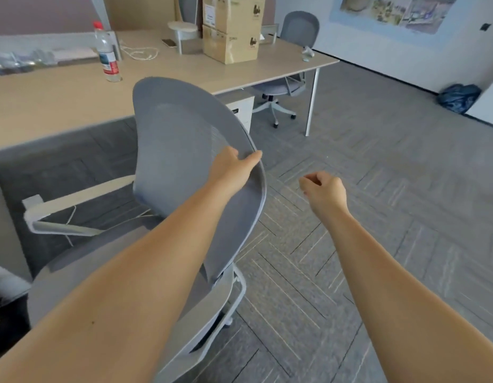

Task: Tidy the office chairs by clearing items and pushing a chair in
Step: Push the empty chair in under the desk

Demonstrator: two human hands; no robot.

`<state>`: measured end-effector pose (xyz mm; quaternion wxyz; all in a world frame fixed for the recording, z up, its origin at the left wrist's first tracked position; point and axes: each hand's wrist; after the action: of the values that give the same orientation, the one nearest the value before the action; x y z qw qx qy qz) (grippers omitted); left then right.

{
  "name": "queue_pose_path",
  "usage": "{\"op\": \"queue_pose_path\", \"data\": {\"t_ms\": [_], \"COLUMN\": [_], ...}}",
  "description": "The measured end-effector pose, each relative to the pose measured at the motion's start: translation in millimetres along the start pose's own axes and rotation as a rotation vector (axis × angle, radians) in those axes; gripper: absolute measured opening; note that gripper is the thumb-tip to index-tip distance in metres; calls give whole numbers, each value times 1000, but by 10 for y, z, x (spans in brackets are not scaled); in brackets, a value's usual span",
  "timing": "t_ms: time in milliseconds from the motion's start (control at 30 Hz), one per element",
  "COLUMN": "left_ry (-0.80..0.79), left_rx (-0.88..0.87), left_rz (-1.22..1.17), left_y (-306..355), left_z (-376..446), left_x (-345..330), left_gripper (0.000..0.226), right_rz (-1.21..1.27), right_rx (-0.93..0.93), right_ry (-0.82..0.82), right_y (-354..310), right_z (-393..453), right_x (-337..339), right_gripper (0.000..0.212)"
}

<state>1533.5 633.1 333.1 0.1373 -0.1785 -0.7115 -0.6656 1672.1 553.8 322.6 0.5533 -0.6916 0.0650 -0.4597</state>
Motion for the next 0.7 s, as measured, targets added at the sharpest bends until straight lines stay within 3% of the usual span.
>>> {"op": "queue_pose_path", "data": {"t_ms": [200,633,700], "left_ry": [164,188,176], "left_rx": [94,40,44], "left_rz": [70,115,113], "left_y": [174,166,122], "left_z": [317,-75,-243], "left_x": [-262,-184,-166], "left_gripper": [65,20,37], "right_rz": [1,42,48], "right_rx": [47,310,340], "right_ry": [-50,-399,-439], "right_y": [-54,-339,-327], "right_z": [513,822,786], "right_x": [-98,-371,-357], "right_gripper": [22,25,26]}}
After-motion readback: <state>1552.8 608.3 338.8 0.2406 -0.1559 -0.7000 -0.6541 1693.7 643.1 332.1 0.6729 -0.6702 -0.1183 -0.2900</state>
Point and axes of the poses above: each hand's wrist, its own z-axis towards the middle knuckle, its own x-axis out of the back of the hand, y = z × x, and after that the axes turned 9 degrees about y, right-handed
